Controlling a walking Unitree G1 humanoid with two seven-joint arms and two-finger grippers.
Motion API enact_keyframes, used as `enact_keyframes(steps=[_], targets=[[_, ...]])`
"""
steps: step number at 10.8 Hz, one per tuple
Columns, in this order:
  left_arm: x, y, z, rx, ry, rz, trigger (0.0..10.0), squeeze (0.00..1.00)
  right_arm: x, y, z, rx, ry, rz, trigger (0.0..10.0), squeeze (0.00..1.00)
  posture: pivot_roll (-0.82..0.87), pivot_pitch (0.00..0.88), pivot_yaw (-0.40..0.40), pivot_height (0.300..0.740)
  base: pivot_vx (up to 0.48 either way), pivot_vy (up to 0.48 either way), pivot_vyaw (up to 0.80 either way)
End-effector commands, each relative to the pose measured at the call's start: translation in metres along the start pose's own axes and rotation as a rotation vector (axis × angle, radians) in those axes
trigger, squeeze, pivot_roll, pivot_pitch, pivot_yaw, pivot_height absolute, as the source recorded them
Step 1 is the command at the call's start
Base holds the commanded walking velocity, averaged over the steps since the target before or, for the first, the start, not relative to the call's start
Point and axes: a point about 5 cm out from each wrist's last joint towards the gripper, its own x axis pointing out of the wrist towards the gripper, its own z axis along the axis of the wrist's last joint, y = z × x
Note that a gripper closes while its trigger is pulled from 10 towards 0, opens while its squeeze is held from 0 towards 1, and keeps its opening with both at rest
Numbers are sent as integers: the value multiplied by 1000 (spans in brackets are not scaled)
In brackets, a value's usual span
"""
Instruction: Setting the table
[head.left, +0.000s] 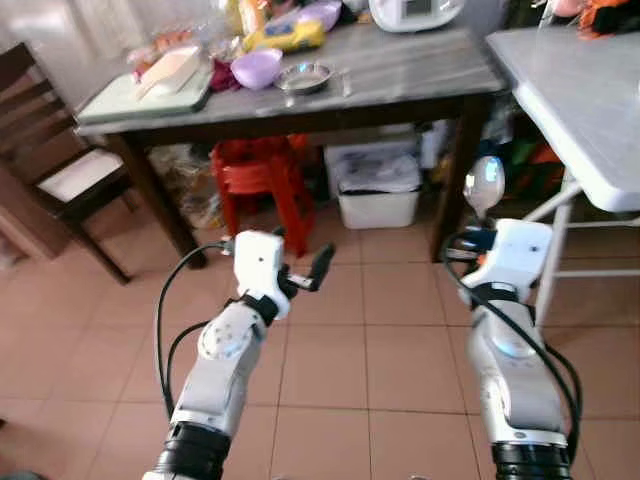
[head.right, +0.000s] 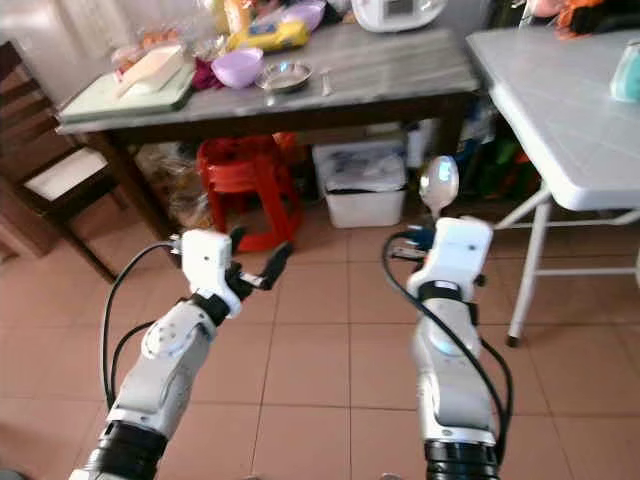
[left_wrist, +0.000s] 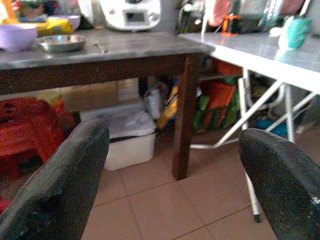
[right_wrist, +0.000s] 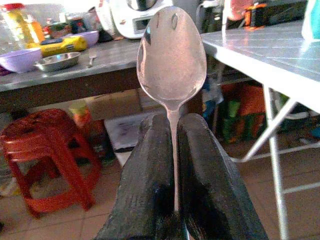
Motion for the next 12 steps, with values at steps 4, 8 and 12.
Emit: enact_keyframes(steps=[4, 8, 12], targets=[[-4, 10, 2, 3, -14, 17, 10000, 0, 2, 11, 7, -2, -30, 40, 10000, 0, -85, 63, 115, 740, 142, 0, 0], [-4, 9, 1, -1, -8, 3, 10000, 0, 3, 13, 7, -4, -32, 51, 10000, 0, -83, 57, 112, 740, 325, 0, 0], [-4, 9, 0, -5, -7, 1, 10000, 0, 3, 13, 7, -5, -32, 53, 10000, 0, -85, 55, 113, 740, 360, 0, 0]])
